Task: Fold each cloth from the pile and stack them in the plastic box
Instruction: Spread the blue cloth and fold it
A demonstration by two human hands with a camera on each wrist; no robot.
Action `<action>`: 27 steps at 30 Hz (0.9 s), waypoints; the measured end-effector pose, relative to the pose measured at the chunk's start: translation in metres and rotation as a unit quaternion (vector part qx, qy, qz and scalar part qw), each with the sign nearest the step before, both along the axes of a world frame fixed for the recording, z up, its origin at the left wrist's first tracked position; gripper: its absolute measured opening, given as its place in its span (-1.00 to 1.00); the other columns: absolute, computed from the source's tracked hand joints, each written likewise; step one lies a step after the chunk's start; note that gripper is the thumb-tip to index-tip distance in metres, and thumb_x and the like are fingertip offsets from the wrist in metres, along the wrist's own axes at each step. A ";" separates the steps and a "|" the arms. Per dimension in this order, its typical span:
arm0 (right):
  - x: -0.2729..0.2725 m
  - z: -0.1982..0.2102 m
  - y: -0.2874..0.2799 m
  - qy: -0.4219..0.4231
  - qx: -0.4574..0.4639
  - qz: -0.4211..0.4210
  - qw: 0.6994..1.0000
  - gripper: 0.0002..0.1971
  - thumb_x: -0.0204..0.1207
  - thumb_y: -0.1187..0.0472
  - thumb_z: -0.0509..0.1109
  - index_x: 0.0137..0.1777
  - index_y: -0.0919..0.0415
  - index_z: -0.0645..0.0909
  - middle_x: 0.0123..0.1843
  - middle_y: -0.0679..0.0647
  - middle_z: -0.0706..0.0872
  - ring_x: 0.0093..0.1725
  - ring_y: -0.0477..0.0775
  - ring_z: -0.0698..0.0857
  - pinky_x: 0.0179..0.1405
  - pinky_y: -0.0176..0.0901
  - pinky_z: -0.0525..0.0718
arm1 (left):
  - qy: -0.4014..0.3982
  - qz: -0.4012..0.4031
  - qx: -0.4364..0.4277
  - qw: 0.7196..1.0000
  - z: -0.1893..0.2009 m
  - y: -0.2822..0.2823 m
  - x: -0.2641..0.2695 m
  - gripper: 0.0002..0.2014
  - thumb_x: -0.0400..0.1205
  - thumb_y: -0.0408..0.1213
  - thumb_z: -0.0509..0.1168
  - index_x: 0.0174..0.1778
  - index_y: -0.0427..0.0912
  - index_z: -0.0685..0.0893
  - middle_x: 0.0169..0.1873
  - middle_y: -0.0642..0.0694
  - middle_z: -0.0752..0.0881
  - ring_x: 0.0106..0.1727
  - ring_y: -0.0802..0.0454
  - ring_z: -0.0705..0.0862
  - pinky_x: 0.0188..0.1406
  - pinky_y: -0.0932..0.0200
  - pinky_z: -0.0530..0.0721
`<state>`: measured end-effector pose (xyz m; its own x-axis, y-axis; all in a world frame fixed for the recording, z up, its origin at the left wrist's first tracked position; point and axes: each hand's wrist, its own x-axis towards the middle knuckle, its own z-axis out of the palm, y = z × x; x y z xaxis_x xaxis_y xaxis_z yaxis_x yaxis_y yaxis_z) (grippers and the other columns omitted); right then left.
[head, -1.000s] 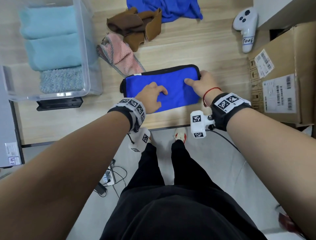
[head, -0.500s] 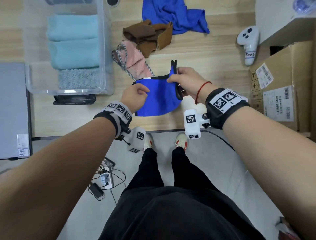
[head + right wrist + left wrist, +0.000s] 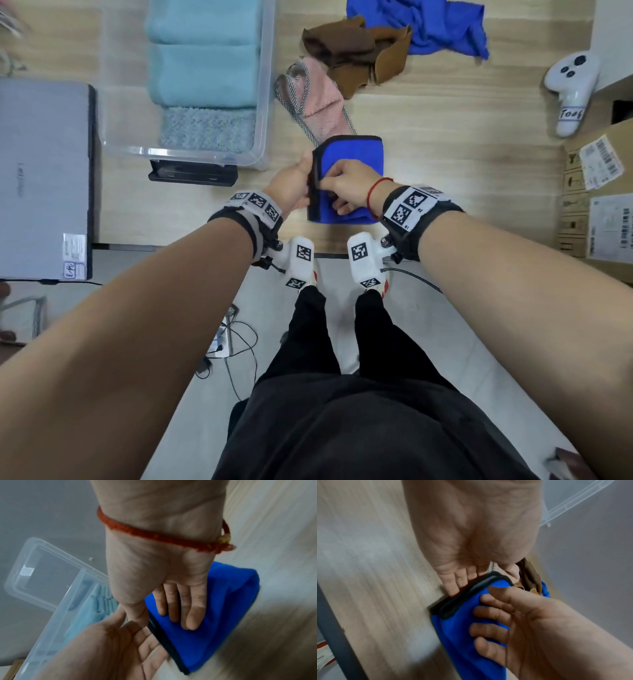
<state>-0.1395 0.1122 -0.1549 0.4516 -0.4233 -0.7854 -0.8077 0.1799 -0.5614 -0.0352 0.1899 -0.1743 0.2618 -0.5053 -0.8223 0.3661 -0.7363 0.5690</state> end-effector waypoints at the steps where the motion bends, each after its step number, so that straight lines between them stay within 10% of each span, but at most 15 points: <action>1: -0.002 0.000 0.000 -0.005 0.012 0.011 1.000 -0.93 0.57 0.18 0.38 -0.04 0.11 0.54 -0.19 0.15 0.67 -0.27 0.13 0.70 -0.14 0.04 0.80 | -0.030 -0.010 -0.005 0.999 -0.003 0.000 0.000 -0.50 0.72 0.15 0.03 0.21 -0.19 0.64 0.00 -0.14 0.69 -0.05 -0.05 0.68 0.08 0.00 0.72; 8: -0.039 0.001 -0.029 -0.009 -0.181 0.006 0.983 -0.83 0.46 0.29 0.38 0.01 0.07 0.64 -0.18 -0.02 0.68 -0.20 0.00 0.65 -0.11 -0.22 0.61 | -0.370 -0.177 0.049 0.911 -0.011 0.003 -0.004 -0.43 0.40 -0.09 0.55 0.23 -0.24 0.53 -0.05 -0.07 0.68 -0.02 -0.02 0.64 0.01 0.16 0.59; 14: -0.069 -0.025 -0.033 0.124 -0.150 -0.015 0.981 -0.52 0.33 -0.02 0.60 0.14 0.18 0.56 -0.07 0.03 0.63 -0.09 0.12 0.60 -0.21 -0.19 0.46 | -0.299 -0.204 0.112 0.925 -0.018 -0.007 -0.011 -0.33 0.21 0.04 0.60 0.11 -0.29 0.60 -0.07 -0.09 0.72 -0.05 -0.07 0.72 -0.24 0.13 0.61; 18: -0.068 -0.020 -0.033 0.039 -0.116 -0.089 0.988 -0.76 0.35 0.17 0.56 -0.05 0.28 0.71 -0.13 0.11 0.76 -0.11 0.15 0.71 -0.07 -0.03 0.71 | -0.250 -0.176 0.070 0.949 -0.014 -0.009 -0.013 -0.60 0.35 -0.11 0.58 0.01 -0.23 0.74 -0.09 -0.06 0.77 -0.06 -0.05 0.75 -0.08 0.10 0.71; 21: -0.068 0.004 -0.034 -0.063 -0.057 -0.168 0.982 -0.85 0.27 0.26 0.47 -0.30 0.18 0.52 -0.28 0.05 0.59 -0.21 0.07 0.55 -0.25 -0.16 0.53 | -0.239 -0.134 0.022 0.961 -0.006 -0.010 -0.017 -0.75 0.38 -0.21 0.60 -0.16 -0.16 0.67 -0.18 -0.03 0.73 -0.04 -0.02 0.73 0.10 0.07 0.70; 25: -0.073 0.032 -0.039 -0.178 0.051 -0.262 0.947 -0.72 0.09 0.32 0.33 -0.15 0.35 0.58 -0.17 0.19 0.61 -0.13 0.15 0.58 -0.12 -0.03 0.52 | -0.139 -0.064 -0.004 0.988 0.009 -0.012 -0.023 -0.24 0.38 -0.05 0.61 0.36 -0.25 0.39 0.18 0.00 0.67 0.19 0.14 0.61 0.11 0.20 0.58; 27: -0.084 0.045 -0.044 -0.219 0.107 -0.306 0.920 -0.54 0.17 0.37 0.29 0.14 0.43 0.58 -0.02 0.27 0.67 -0.06 0.25 0.65 -0.09 0.03 0.59 | -0.052 -0.089 -0.013 0.995 0.025 -0.017 -0.030 -0.37 0.45 0.06 0.53 0.36 -0.11 0.49 0.25 0.14 0.67 0.23 0.21 0.58 0.13 0.15 0.54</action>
<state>-0.2236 0.0677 -0.1097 0.4735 -0.5607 -0.6793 -0.2230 0.6698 -0.7083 -0.0654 0.1731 -0.1497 0.2497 -0.5718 -0.7815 0.1699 -0.7687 0.6167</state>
